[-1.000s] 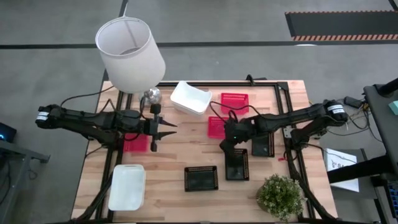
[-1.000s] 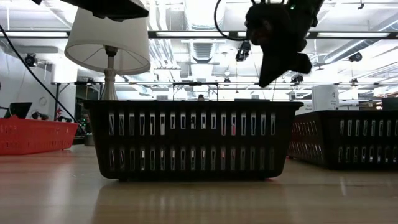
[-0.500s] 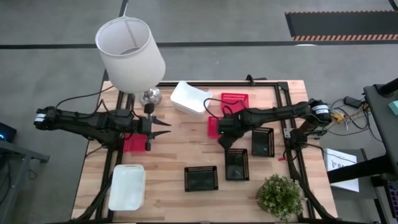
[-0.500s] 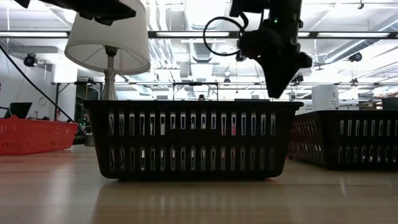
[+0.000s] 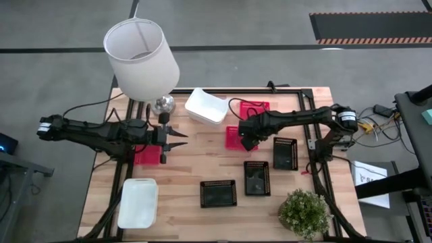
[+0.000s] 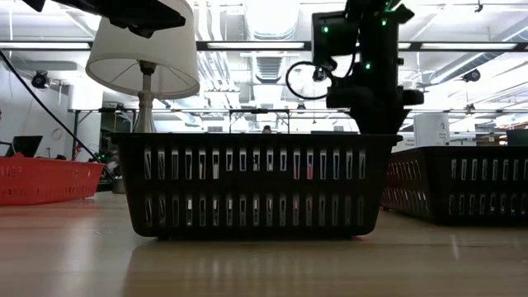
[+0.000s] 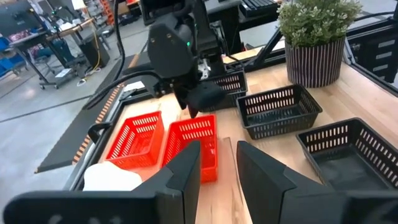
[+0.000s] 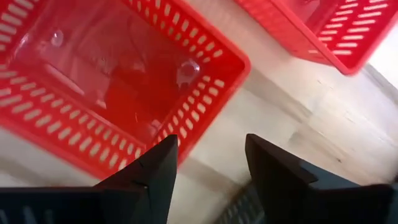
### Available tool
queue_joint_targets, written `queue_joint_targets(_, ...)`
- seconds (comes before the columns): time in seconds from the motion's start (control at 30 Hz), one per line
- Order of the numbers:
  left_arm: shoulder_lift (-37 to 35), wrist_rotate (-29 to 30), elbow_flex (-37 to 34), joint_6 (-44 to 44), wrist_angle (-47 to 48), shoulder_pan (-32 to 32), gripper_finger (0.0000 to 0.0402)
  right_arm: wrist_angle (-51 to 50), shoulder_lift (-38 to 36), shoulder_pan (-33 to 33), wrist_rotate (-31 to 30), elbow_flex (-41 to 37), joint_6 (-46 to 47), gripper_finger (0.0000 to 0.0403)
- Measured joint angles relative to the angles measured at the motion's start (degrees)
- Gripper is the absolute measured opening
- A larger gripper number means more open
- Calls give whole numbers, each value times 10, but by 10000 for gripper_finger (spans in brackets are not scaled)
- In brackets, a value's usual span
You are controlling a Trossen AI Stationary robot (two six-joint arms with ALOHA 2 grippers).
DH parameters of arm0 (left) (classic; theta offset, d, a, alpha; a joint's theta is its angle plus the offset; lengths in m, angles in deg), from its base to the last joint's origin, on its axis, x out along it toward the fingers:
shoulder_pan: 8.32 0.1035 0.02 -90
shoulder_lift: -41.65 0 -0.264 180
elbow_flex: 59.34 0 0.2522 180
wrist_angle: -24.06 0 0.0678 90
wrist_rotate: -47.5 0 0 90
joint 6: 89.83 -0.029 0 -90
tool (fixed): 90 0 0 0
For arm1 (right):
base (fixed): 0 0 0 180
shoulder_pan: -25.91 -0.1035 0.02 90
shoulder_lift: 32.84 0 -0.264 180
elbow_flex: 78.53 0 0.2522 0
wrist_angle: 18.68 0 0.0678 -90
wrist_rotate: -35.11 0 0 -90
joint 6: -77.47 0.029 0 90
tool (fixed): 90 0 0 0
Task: Stack baskets by color
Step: Stack the bottom right red bin on top of the top red bin
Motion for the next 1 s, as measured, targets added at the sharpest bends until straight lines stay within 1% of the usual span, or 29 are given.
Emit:
queue_joint_targets(0.13,0,0,0,0,-1,0,88,22,3,15,-5,-18,-2,174)
queue_joint_targets(0.37,1,1,0,0,-3,0,88,123,18,27,-6,-62,-2,159)
queue_joint_targets(0.47,2,4,0,0,0,0,88,149,29,27,-4,-77,-2,146)
queue_joint_targets(0.6,3,4,0,-1,-1,0,88,170,37,27,-5,-81,6,109)
queue_joint_targets(0.77,5,5,-1,-1,0,0,88,172,38,27,-4,-81,13,29)
queue_joint_targets(0.8,6,5,-1,-1,0,0,88,173,37,27,-4,-80,14,20)
queue_joint_targets(1.0,9,6,-1,0,-3,0,88,167,25,27,-2,-54,-6,11)
